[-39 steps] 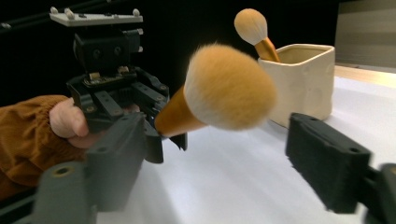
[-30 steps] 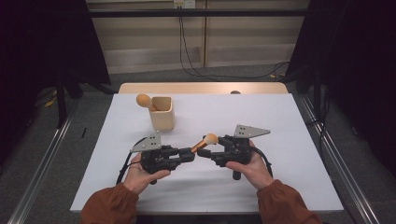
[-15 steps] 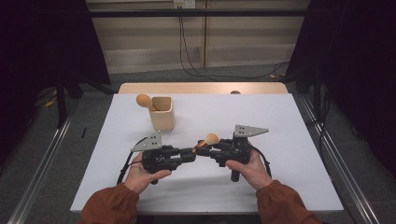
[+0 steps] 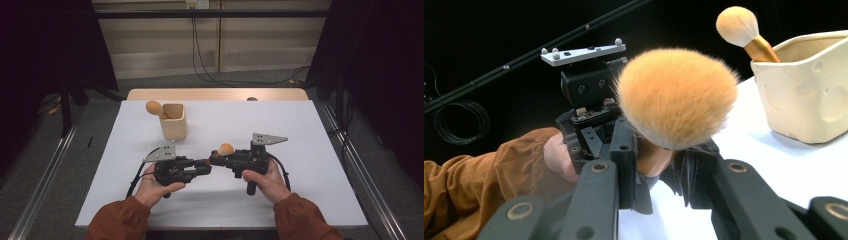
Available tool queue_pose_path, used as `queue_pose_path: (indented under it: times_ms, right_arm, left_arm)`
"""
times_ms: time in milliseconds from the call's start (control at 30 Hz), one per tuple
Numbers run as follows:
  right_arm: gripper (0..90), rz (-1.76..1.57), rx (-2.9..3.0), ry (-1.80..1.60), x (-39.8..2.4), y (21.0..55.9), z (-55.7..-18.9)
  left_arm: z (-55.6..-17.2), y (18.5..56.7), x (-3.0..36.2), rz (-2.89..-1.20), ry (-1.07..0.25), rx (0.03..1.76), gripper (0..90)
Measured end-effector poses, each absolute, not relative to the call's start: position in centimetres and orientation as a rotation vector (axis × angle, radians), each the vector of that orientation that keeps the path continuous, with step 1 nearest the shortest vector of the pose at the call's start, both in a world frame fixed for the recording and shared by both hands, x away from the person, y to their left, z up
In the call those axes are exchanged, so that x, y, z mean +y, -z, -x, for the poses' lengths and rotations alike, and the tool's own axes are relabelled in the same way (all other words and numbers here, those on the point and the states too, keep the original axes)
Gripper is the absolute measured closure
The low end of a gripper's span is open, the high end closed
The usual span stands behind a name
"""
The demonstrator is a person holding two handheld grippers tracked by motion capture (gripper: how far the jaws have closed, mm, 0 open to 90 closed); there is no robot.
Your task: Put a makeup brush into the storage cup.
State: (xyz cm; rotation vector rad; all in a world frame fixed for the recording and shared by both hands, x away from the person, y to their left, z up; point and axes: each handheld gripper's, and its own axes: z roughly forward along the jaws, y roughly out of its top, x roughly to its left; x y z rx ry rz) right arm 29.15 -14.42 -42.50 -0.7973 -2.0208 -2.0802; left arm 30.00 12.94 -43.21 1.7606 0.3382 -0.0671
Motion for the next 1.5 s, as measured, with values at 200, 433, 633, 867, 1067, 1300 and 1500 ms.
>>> queue_pose_path:
  times_ms: [200, 433, 633, 867, 1067, 1300, 1500]
  right_arm:
    - [72.4, 0.816, -2.024, 2.077, -14.4, 42.5, -29.2]
    - [72.4, 0.830, -2.049, 2.068, -14.5, 42.5, -29.3]
    - [72.4, 0.858, -2.061, 2.085, -15.2, 42.2, -29.4]
    - [72.4, 0.873, -2.105, 2.071, -16.0, 41.8, -29.3]
    - [72.4, 0.892, -2.118, 2.063, -16.9, 41.4, -29.4]
    - [72.4, 0.897, -2.160, 2.051, -17.6, 41.0, -29.4]
    - [72.5, 0.902, -2.195, 2.010, -17.9, 40.7, -29.5]
  left_arm:
    - [-30.1, 43.3, 12.9, -1.770, 0.059, 0.352, 65.6]
    - [-30.1, 43.4, 12.8, -1.783, 0.044, 0.377, 55.1]
    - [-30.0, 43.4, 13.0, -1.791, 0.004, 0.419, 42.3]
    - [-29.8, 43.1, 13.7, -1.800, -0.051, 0.467, 25.9]
    - [-29.9, 42.7, 14.7, -1.796, -0.067, 0.521, 12.8]
    - [-30.3, 42.4, 15.7, -1.801, -0.060, 0.598, 2.3]
    - [-30.2, 42.4, 15.5, -1.805, -0.079, 0.565, 2.0]
